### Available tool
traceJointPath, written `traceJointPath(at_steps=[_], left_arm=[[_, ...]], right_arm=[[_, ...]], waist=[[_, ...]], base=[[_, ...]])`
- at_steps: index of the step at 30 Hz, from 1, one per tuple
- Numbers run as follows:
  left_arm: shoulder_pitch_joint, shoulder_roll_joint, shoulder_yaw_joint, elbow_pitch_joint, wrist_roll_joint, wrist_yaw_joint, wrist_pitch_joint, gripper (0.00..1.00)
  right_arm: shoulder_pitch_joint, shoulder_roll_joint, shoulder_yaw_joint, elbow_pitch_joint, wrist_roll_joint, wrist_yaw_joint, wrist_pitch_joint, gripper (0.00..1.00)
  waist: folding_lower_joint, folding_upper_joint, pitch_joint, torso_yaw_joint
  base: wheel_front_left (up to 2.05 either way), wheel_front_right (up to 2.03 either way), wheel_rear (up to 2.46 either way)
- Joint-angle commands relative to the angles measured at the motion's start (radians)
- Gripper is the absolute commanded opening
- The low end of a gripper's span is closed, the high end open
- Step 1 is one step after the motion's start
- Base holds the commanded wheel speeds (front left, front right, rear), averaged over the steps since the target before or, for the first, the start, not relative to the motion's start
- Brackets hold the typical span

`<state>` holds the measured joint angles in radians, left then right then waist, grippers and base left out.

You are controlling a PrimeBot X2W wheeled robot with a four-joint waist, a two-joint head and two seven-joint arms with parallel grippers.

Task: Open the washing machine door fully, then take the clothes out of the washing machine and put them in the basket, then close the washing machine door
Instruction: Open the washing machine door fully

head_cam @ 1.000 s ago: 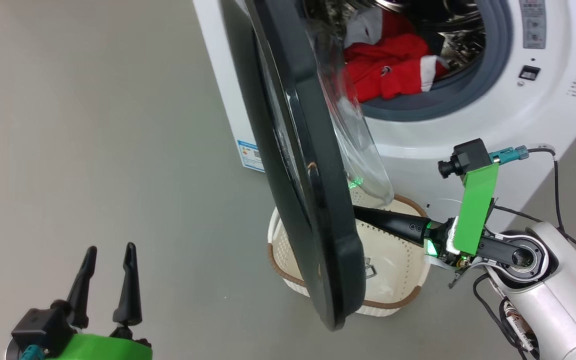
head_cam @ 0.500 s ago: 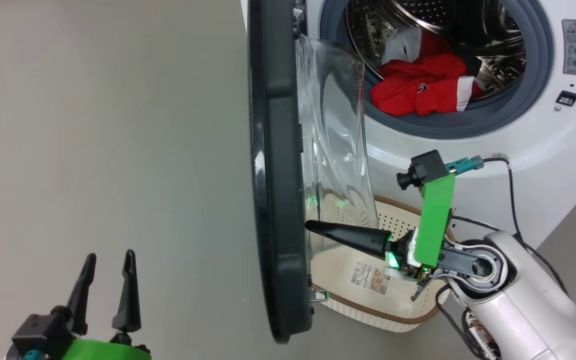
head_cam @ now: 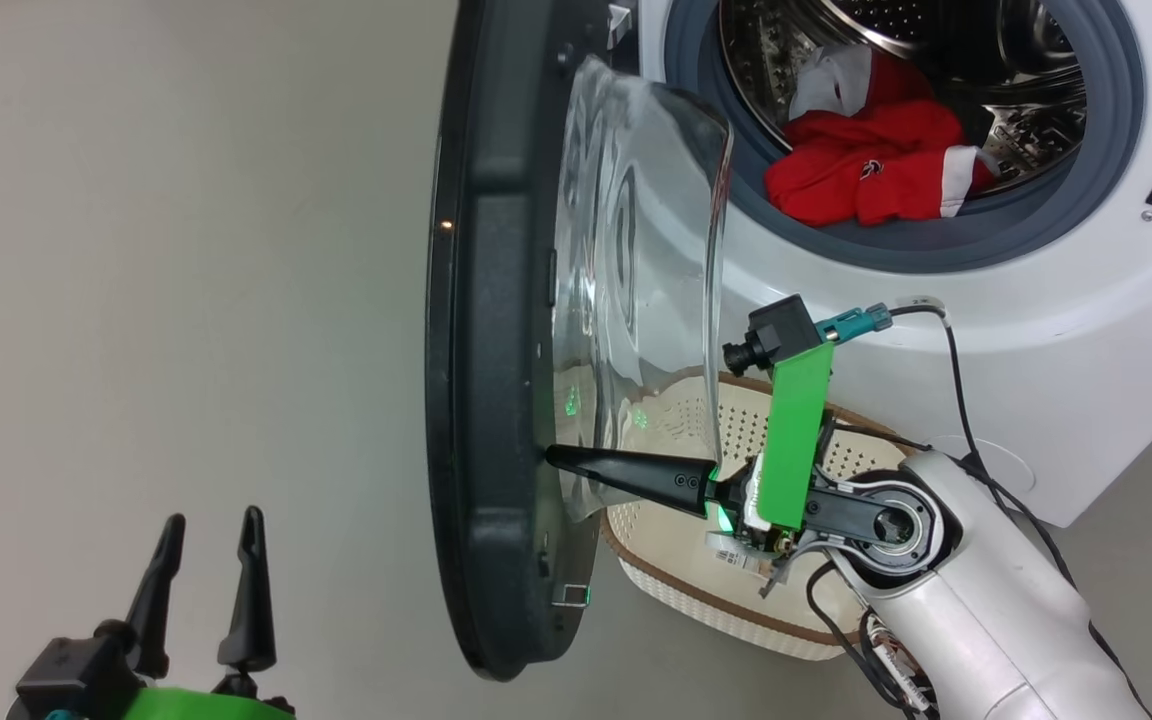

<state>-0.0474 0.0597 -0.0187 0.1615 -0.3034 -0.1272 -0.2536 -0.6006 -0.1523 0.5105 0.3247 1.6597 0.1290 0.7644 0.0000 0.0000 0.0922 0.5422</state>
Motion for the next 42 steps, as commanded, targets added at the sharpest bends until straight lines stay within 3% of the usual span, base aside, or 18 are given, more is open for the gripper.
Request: traceJointPath(at_steps=[1, 18, 20, 26, 27, 28, 29, 30, 37, 42], left_arm=[[-0.015, 0.016, 0.038, -0.029, 0.000, 0.006, -0.008, 1.00], [-0.007, 0.026, 0.039, -0.011, 0.005, 0.007, -0.008, 1.00], [-0.006, 0.028, 0.040, -0.010, 0.005, 0.008, -0.008, 1.00], [0.004, 0.038, 0.043, -0.007, 0.001, 0.009, -0.008, 1.00], [0.005, 0.040, 0.045, -0.008, 0.000, 0.011, -0.007, 1.00], [0.007, 0.042, 0.046, -0.010, -0.002, 0.012, -0.006, 1.00], [0.007, 0.042, 0.046, -0.010, -0.002, 0.012, -0.006, 1.00], [0.009, 0.044, 0.047, -0.012, -0.003, 0.012, -0.005, 1.00], [0.018, 0.053, 0.053, -0.037, -0.011, 0.021, 0.000, 1.00], [0.025, 0.057, 0.057, -0.054, -0.017, 0.028, 0.001, 1.00]], right_arm=[[-0.034, 0.032, 0.014, -0.023, -0.013, 0.002, 0.002, 0.00], [0.005, 0.030, -0.026, -0.036, -0.038, 0.002, 0.007, 0.00], [0.014, 0.021, -0.040, -0.049, -0.039, 0.002, -0.001, 0.19], [0.060, -0.008, -0.072, -0.118, -0.044, 0.002, -0.014, 0.49], [0.068, -0.012, -0.078, -0.134, -0.050, 0.002, -0.021, 0.73], [0.076, -0.017, -0.083, -0.150, -0.054, 0.002, -0.027, 0.90], [0.076, -0.017, -0.083, -0.150, -0.054, 0.002, -0.027, 0.90], [0.083, -0.022, -0.089, -0.167, -0.061, 0.002, -0.037, 1.00], [0.137, -0.079, -0.097, -0.282, -0.173, 0.002, -0.126, 1.00], [0.169, -0.124, -0.098, -0.334, -0.298, 0.002, -0.265, 1.00]], waist=[[0.0000, 0.0000, 0.002, 0.001], [0.0000, 0.0000, -0.030, -0.010], [0.0000, 0.0000, -0.036, -0.012], [0.0000, 0.0000, -0.064, -0.026], [0.0000, 0.0000, -0.067, -0.029], [0.0000, 0.0000, -0.070, -0.033], [0.0000, 0.0000, -0.070, -0.033], [0.0000, 0.0000, -0.072, -0.038], [0.0000, 0.0000, -0.080, -0.064], [0.0000, 0.0000, -0.078, -0.078]], base=[[0.00, 0.00, 0.00], [0.00, 0.00, 0.00], [0.00, 0.00, 0.00], [0.00, 0.00, 0.00], [0.00, 0.00, 0.00], [0.00, 0.00, 0.00], [0.00, 0.00, 0.00], [0.00, 0.00, 0.00], [0.00, 0.00, 0.00], [0.00, 0.00, 0.00]])
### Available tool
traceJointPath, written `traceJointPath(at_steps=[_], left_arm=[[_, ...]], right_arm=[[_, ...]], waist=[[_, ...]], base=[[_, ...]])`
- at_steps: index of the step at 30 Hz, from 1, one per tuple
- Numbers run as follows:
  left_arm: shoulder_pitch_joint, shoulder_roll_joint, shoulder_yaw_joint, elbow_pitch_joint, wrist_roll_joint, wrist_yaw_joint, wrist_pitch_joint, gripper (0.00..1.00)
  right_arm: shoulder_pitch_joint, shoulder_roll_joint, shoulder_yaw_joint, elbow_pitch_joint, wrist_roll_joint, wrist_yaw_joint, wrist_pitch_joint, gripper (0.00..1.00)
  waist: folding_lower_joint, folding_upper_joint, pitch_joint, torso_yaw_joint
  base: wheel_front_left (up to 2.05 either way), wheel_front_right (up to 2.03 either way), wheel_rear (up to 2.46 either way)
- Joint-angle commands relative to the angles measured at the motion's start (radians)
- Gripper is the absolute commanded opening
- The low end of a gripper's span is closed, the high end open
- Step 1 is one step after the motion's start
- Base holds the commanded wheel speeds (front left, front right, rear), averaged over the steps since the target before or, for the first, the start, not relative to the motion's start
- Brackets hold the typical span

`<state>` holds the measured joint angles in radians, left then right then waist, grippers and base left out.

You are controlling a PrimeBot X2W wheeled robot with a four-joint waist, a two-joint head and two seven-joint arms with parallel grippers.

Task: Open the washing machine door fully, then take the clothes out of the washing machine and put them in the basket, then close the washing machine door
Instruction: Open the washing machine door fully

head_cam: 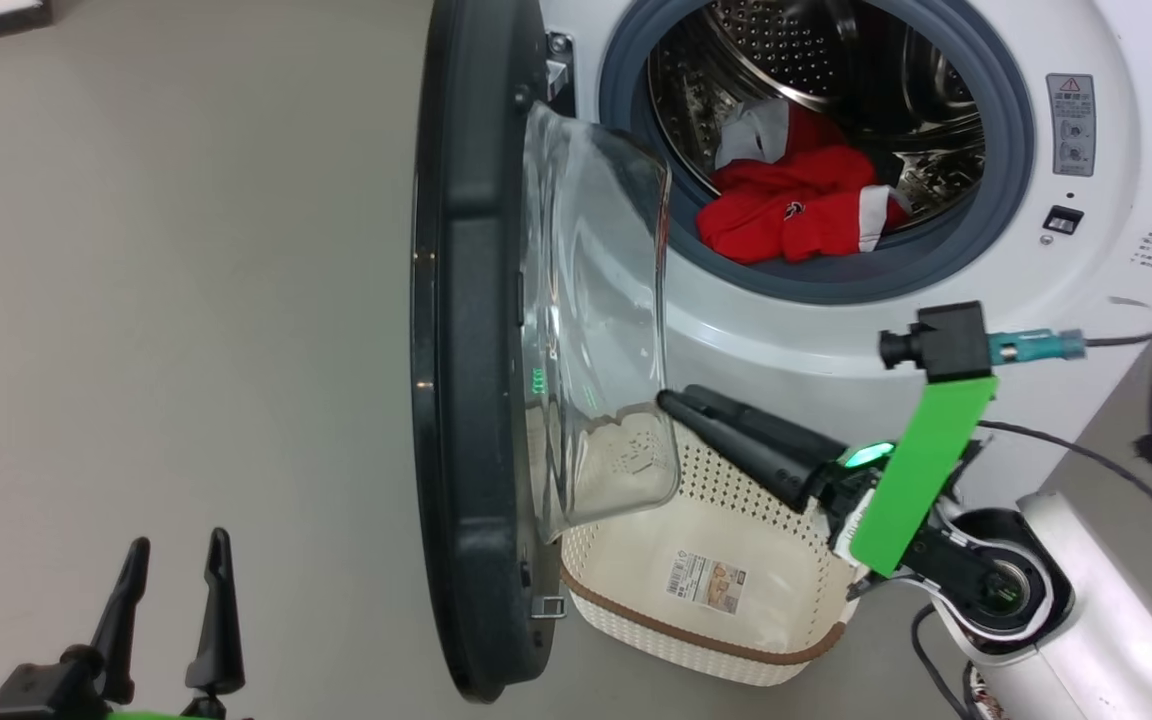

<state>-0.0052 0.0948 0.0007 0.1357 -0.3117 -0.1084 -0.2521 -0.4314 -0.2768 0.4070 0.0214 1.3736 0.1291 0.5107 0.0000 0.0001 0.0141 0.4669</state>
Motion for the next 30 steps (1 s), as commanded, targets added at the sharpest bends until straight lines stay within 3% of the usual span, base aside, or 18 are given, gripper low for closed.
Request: traceJointPath(at_steps=[1, 11, 20, 30], left_arm=[[-0.015, 0.022, 0.039, -0.031, -0.010, 0.011, -0.001, 1.00], [-0.001, 0.038, 0.056, -0.058, -0.022, 0.025, 0.001, 1.00], [0.003, 0.042, 0.051, -0.076, -0.027, 0.034, 0.010, 1.00], [0.010, 0.050, 0.047, -0.090, -0.033, 0.043, 0.022, 1.00]], right_arm=[[0.004, -0.010, 0.005, -0.037, -0.040, 0.002, -0.045, 1.00], [0.068, -0.102, 0.065, -0.027, -0.299, 0.002, -0.395, 1.00], [0.091, -0.136, 0.104, 0.067, -0.446, 0.002, -0.688, 1.00], [0.123, -0.074, 0.015, 0.196, -0.624, 0.002, -0.772, 1.00]], waist=[[0.0000, -0.0001, 0.001, -0.007], [0.0000, -0.0001, 0.003, -0.029], [0.0000, -0.0001, 0.005, -0.039], [0.0000, -0.0001, -0.007, -0.041]], base=[[0.00, 0.00, 0.00], [0.00, 0.00, 0.00], [0.00, 0.00, 0.00], [0.00, 0.00, 0.00]])
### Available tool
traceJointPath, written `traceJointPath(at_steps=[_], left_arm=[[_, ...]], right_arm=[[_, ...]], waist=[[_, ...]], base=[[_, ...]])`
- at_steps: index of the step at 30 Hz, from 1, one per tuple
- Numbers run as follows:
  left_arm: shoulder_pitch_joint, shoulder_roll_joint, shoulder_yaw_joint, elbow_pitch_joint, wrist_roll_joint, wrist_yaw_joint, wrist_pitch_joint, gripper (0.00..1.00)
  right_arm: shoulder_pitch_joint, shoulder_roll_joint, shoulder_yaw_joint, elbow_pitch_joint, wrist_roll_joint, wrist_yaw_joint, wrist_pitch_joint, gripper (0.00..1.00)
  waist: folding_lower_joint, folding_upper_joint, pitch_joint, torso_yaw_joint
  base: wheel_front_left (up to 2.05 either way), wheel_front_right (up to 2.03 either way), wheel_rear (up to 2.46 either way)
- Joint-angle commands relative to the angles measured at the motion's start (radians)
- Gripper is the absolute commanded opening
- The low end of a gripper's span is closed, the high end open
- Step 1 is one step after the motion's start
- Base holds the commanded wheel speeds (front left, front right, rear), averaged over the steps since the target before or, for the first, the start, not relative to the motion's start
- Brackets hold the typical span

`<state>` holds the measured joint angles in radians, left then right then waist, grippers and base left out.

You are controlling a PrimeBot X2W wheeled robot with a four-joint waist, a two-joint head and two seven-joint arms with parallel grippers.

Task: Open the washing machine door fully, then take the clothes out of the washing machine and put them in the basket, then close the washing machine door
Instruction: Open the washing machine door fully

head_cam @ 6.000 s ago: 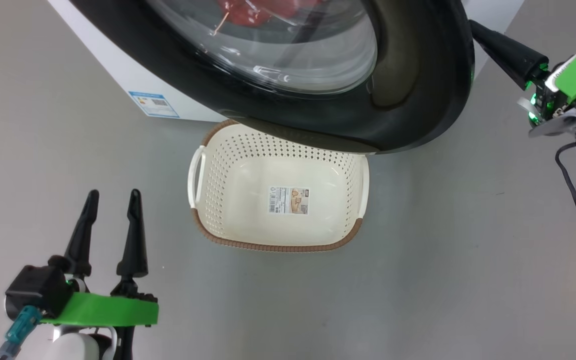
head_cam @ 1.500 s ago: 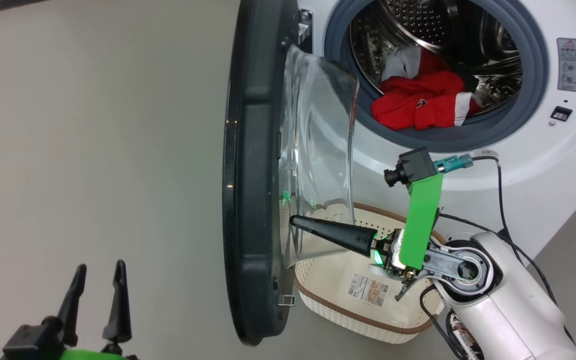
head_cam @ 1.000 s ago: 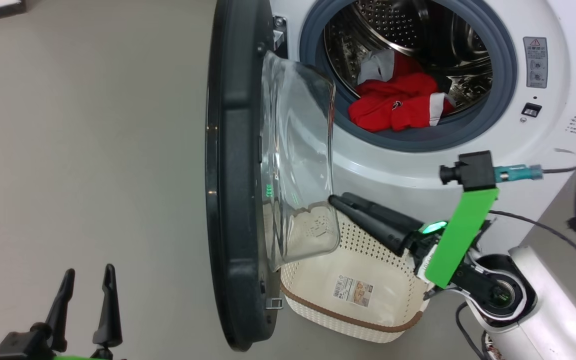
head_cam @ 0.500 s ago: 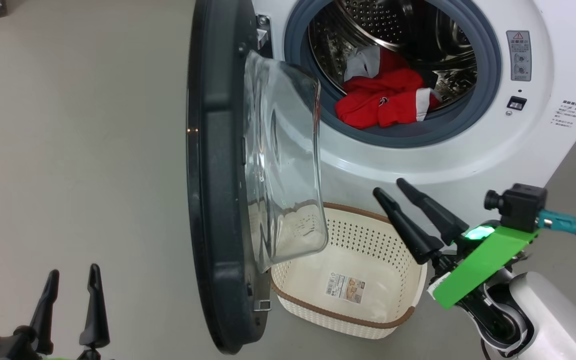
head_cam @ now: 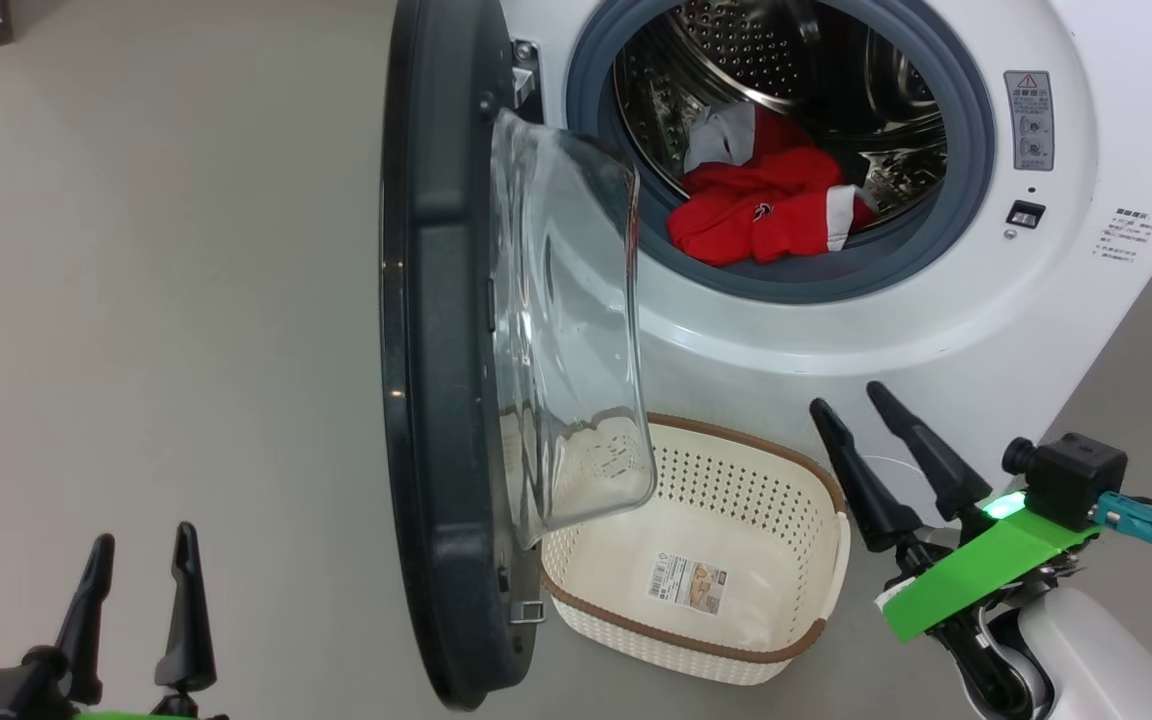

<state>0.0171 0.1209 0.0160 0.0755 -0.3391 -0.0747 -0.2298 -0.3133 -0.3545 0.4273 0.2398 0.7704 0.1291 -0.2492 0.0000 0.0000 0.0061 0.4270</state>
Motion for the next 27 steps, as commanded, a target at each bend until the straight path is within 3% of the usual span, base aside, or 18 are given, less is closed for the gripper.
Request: traceJointPath(at_steps=[1, 12, 27], left_arm=[[-0.012, 0.024, 0.031, -0.032, -0.006, 0.010, 0.001, 1.00], [-0.016, 0.025, 0.020, -0.035, -0.011, 0.017, 0.007, 1.00], [-0.016, 0.033, -0.001, -0.033, -0.014, 0.016, 0.002, 1.00]], right_arm=[[0.007, 0.010, -0.024, -0.018, -0.046, 0.002, -0.012, 1.00], [0.051, 0.076, -0.150, -0.012, -0.239, 0.002, -0.012, 1.00], [0.066, 0.113, -0.171, -0.014, -0.316, 0.002, -0.013, 1.00]], waist=[[0.0000, 0.0000, 0.002, -0.001], [0.0000, 0.0000, 0.008, 0.003], [0.0000, 0.0000, 0.016, -0.005]], base=[[0.00, 0.00, 0.00], [0.00, 0.00, 0.00], [0.00, 0.00, 0.00]])
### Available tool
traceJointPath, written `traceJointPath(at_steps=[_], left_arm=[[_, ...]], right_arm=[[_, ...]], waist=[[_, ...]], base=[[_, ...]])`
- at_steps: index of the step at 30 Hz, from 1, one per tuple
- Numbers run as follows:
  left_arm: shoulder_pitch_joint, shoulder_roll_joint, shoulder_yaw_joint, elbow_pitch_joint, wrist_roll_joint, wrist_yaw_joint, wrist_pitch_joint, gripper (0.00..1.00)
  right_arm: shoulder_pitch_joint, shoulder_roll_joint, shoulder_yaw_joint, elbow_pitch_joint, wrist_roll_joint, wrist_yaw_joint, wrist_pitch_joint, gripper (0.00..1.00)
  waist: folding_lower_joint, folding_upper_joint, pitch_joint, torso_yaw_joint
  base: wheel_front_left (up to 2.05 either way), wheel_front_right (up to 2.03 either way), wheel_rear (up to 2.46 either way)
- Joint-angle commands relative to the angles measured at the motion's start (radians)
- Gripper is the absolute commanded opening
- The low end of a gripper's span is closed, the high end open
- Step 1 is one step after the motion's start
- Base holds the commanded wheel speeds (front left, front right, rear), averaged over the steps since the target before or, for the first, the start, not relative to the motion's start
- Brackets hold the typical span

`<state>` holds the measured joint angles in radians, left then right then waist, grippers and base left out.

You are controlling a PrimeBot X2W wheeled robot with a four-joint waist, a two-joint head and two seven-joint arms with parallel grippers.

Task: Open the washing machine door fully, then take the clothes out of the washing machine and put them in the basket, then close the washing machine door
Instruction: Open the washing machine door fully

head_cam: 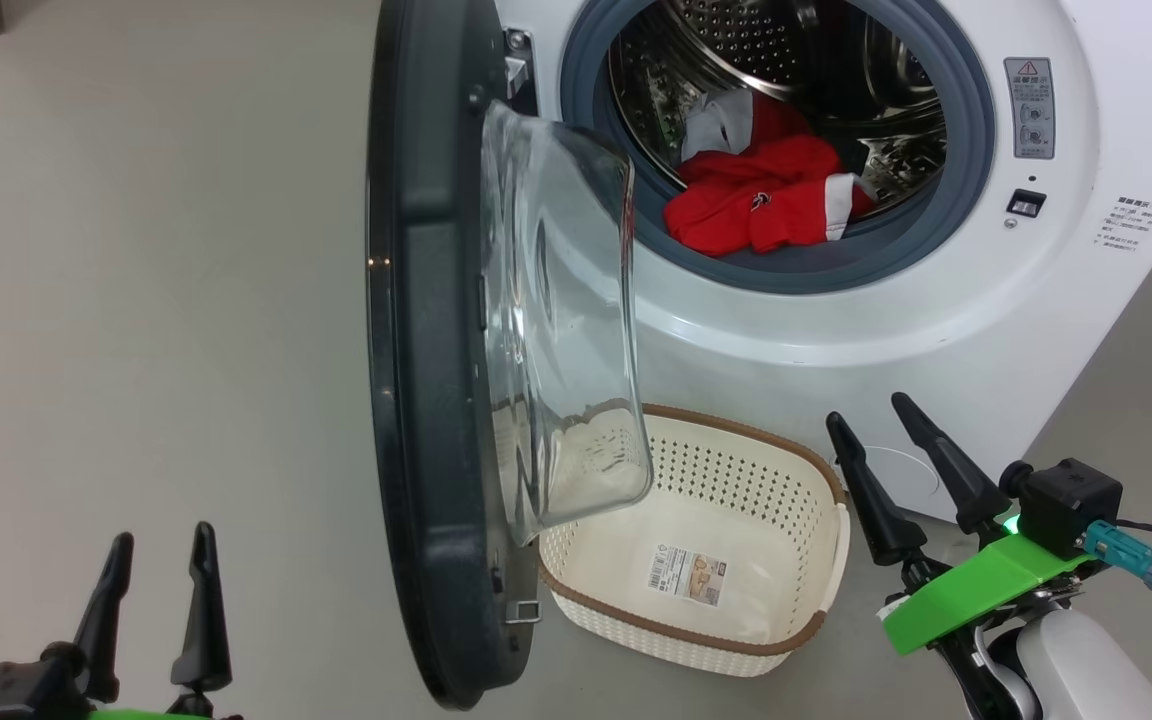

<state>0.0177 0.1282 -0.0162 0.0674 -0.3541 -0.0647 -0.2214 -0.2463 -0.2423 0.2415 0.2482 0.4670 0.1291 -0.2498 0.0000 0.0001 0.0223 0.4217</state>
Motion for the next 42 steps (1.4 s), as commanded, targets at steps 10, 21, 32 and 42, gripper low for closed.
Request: traceJointPath(at_steps=[10, 21, 32, 42], left_arm=[[-0.016, 0.032, 0.023, -0.023, -0.001, 0.010, -0.007, 1.00], [-0.016, 0.040, 0.017, -0.021, -0.006, 0.013, -0.005, 1.00], [-0.018, 0.046, 0.013, -0.021, -0.011, 0.018, -0.009, 1.00], [-0.028, 0.054, 0.013, -0.026, -0.014, 0.021, -0.014, 0.06]], right_arm=[[0.002, 0.004, 0.018, -0.022, -0.014, 0.002, -0.012, 1.00], [0.004, 0.006, 0.021, -0.020, -0.008, 0.002, -0.012, 1.00], [0.005, 0.009, 0.019, -0.012, -0.002, 0.002, -0.012, 1.00], [0.004, 0.014, 0.015, -0.004, -0.004, 0.002, -0.012, 1.00]], waist=[[0.0000, -0.0001, -0.002, 0.005], [0.0000, -0.0001, -0.006, 0.007], [0.0000, -0.0001, -0.005, 0.004], [0.0000, -0.0001, -0.006, 0.005]], base=[[0.00, 0.00, 0.00], [0.00, 0.00, 0.00], [0.00, 0.00, 0.00], [0.00, 0.00, 0.00]])
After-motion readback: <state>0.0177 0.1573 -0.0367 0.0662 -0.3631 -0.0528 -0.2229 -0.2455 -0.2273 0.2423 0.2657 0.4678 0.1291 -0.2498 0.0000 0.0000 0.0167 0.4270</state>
